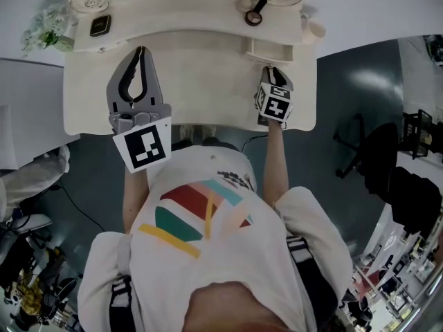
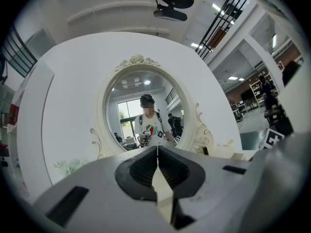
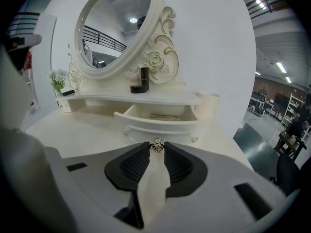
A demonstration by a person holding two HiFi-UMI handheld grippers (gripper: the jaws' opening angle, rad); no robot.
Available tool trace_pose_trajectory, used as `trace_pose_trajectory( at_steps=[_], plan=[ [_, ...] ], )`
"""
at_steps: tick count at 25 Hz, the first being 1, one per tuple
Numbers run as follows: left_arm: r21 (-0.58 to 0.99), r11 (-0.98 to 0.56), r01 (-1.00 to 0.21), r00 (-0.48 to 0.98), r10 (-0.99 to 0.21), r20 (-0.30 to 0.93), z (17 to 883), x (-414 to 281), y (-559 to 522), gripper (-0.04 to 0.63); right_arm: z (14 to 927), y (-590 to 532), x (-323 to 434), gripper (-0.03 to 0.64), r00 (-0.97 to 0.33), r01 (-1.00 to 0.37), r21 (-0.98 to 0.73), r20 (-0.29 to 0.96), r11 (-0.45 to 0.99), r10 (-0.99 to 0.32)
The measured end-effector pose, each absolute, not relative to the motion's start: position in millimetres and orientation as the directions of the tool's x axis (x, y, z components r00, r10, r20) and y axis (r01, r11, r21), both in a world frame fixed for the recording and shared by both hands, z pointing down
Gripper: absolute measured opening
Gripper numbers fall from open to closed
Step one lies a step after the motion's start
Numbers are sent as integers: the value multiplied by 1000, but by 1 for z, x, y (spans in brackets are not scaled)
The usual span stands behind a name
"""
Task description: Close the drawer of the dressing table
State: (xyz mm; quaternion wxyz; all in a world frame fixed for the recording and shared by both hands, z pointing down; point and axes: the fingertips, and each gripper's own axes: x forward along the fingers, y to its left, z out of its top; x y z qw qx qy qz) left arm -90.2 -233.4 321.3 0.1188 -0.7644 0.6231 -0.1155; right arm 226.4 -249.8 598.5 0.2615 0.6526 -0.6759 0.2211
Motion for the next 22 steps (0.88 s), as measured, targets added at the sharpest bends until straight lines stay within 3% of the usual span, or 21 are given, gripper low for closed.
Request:
trace_pose_trajectory(
  at_steps=[22],
  plan=[
    [-319, -205, -925, 199, -979, 53, 327, -90, -235, 8, 586, -260, 225, 77, -17, -995, 69, 631, 78, -776]
  ],
)
